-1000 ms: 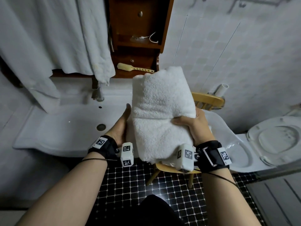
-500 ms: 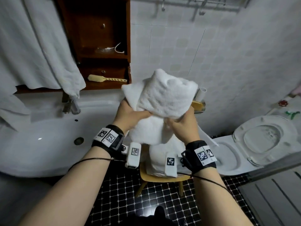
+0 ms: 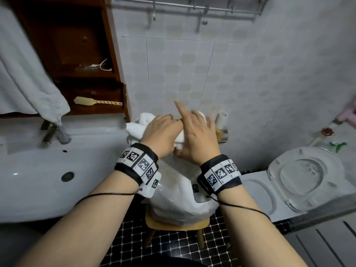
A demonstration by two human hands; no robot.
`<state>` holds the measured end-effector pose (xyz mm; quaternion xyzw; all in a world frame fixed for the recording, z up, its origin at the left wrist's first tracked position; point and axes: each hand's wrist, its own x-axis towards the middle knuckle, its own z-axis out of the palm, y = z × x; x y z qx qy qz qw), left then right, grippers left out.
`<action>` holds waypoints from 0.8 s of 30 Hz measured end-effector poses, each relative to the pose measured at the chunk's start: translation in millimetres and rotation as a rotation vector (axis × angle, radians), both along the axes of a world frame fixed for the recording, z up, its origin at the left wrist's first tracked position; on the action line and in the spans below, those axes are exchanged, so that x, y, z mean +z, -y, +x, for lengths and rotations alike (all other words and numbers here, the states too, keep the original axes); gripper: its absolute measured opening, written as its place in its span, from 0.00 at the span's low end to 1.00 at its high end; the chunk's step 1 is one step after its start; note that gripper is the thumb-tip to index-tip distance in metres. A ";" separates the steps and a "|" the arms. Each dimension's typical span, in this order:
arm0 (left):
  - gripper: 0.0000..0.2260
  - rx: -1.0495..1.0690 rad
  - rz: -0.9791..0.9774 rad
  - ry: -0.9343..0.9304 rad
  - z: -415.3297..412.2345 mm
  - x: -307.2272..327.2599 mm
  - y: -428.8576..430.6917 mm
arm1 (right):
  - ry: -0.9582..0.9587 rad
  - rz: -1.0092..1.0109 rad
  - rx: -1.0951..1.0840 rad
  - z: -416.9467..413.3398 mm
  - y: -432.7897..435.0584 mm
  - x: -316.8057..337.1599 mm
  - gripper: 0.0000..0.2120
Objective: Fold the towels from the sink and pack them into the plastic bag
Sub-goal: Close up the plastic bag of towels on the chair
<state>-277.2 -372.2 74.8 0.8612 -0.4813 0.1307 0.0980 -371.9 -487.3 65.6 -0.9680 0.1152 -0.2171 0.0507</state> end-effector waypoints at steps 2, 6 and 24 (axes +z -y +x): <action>0.28 -0.047 -0.058 -0.028 -4.3 -4.8 0.1 | -0.040 0.045 -0.065 -2.4 13.6 -8.2 0.58; 0.41 0.063 -0.089 -0.076 -0.4 -10.2 -0.6 | -0.004 0.015 -0.095 -7.2 25.6 -16.3 0.30; 0.39 0.041 -0.196 -0.227 -15.0 -30.0 7.7 | -0.077 0.355 -0.221 -22.9 31.3 -40.1 0.17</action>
